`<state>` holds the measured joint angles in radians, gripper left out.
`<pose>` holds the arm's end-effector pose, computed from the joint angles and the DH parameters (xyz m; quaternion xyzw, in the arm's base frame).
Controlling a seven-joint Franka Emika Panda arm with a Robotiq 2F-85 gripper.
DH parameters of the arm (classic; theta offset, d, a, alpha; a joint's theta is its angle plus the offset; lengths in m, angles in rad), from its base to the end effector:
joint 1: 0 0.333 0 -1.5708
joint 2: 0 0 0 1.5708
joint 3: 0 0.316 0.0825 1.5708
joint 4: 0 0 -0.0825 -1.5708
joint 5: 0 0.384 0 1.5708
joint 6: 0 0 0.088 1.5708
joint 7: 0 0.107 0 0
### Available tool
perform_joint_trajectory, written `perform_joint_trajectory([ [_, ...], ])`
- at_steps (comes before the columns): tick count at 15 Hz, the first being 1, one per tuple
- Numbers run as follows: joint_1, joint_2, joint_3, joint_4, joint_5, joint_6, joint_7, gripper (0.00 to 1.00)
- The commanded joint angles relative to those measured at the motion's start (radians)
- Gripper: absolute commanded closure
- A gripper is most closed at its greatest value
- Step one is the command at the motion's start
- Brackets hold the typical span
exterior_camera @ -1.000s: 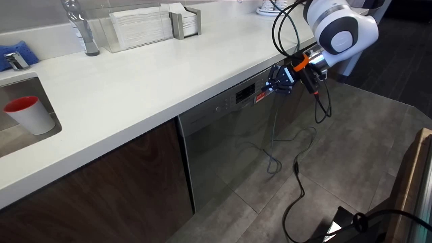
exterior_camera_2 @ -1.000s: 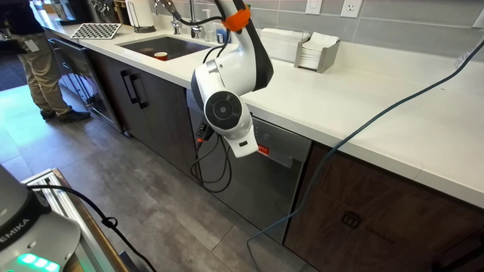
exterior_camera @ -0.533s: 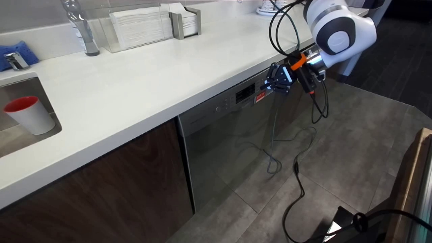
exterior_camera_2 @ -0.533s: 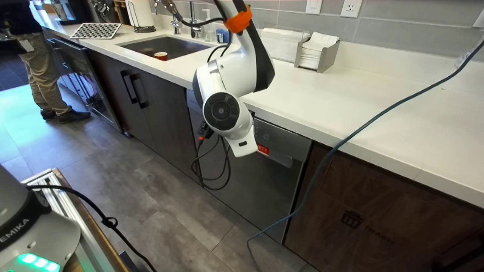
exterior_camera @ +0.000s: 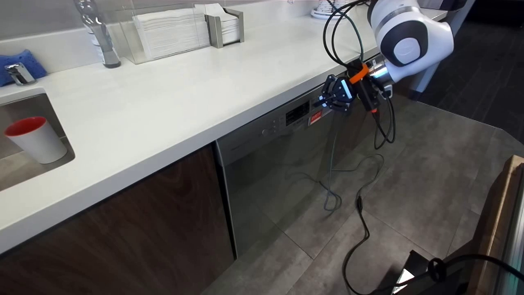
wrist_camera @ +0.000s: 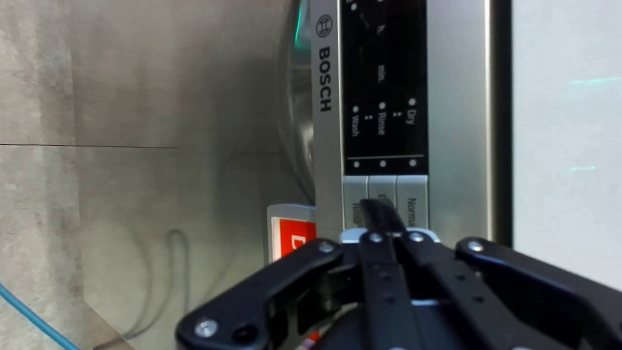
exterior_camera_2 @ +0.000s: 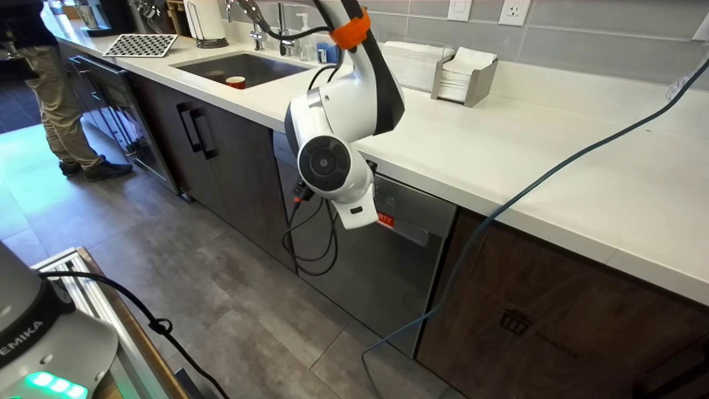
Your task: Press a button on the dishwasher.
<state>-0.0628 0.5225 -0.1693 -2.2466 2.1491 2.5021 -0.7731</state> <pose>0.4782 -0.1267 0.1121 -0.6843 0.6034 -0.1667 0.3740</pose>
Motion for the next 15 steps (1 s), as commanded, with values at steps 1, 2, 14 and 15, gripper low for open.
perform_joint_trajectory([
  [1,0.026,0.029,-0.017,0.026,0.016,-0.015,0.030,1.00],
  [2,0.026,0.030,-0.016,0.027,0.011,-0.015,0.036,1.00],
  [14,0.024,0.042,-0.014,0.052,0.026,-0.046,0.063,1.00],
  [15,0.023,0.044,-0.014,0.053,0.032,-0.048,0.069,1.00],
])
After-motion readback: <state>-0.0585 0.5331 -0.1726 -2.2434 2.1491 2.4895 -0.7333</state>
